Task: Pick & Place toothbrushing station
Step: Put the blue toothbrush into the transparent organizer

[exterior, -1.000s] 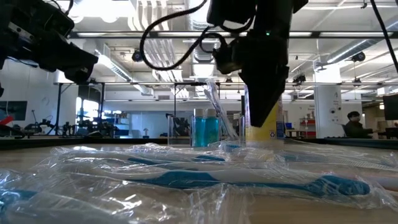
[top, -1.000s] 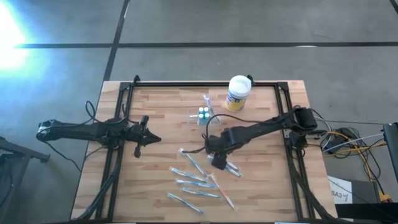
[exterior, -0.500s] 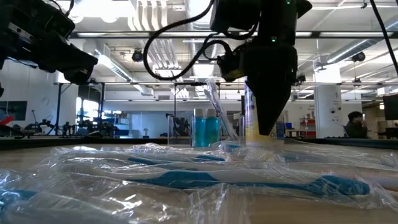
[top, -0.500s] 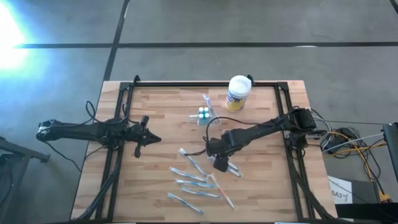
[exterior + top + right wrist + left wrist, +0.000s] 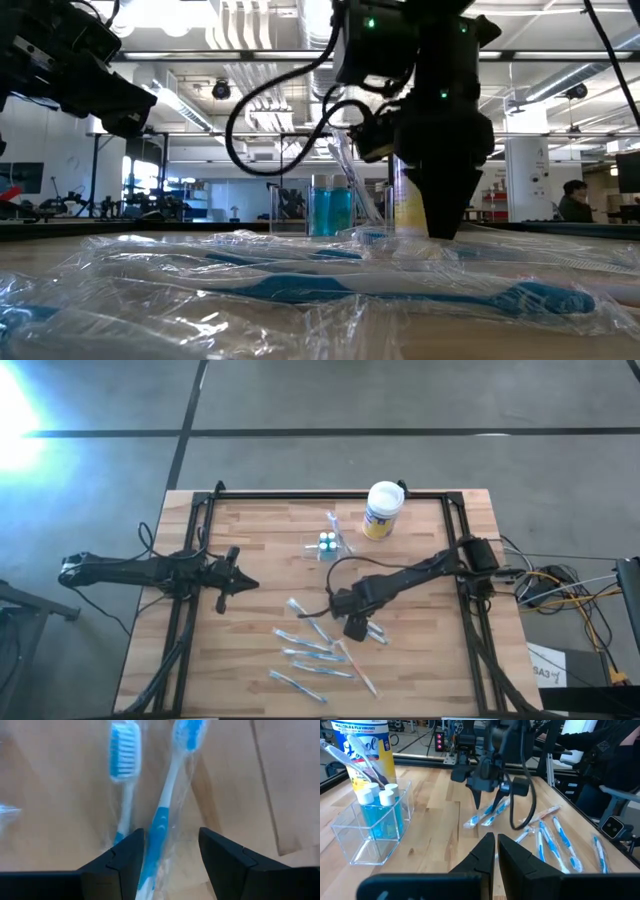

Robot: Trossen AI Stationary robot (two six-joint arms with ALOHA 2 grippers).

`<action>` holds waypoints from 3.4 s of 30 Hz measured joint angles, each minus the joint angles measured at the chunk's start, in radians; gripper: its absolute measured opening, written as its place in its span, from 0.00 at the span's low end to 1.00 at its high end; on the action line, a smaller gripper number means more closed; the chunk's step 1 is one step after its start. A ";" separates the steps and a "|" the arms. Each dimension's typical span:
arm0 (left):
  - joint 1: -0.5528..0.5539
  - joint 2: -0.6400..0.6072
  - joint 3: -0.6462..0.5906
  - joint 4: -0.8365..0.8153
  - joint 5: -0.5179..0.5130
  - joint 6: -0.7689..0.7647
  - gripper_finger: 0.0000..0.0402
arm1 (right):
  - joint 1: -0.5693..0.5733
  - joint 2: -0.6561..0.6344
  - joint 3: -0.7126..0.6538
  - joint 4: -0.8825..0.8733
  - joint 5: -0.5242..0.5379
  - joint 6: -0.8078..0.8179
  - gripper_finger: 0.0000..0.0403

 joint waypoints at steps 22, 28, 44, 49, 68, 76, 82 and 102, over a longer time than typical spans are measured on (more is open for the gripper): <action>0.000 0.000 0.000 -0.004 0.000 -0.002 0.06 | -0.011 -0.012 -0.005 -0.005 0.006 -0.151 0.05; 0.000 0.000 0.000 -0.006 0.000 0.006 0.06 | -0.011 -0.035 0.007 0.000 0.036 -0.162 0.05; 0.000 0.000 0.000 0.014 -0.001 0.027 0.06 | 0.037 -0.378 -0.078 0.560 0.188 -0.461 0.05; 0.000 0.000 0.000 0.099 -0.001 0.024 0.06 | 0.034 -0.392 -0.190 0.909 0.188 -0.588 0.04; 0.000 0.142 0.000 0.412 -0.018 0.082 0.06 | -0.020 -0.365 -0.520 1.569 0.186 -0.706 0.04; 0.000 0.322 0.001 0.635 -0.058 0.096 0.15 | -0.034 -0.334 -0.529 1.611 0.188 -0.732 0.04; 0.000 0.451 0.041 0.746 -0.057 0.097 0.37 | -0.050 -0.326 -0.529 1.639 0.188 -0.737 0.04; 0.000 0.846 0.422 0.686 0.002 0.107 0.53 | -0.050 -0.309 -0.494 1.640 0.187 -0.768 0.04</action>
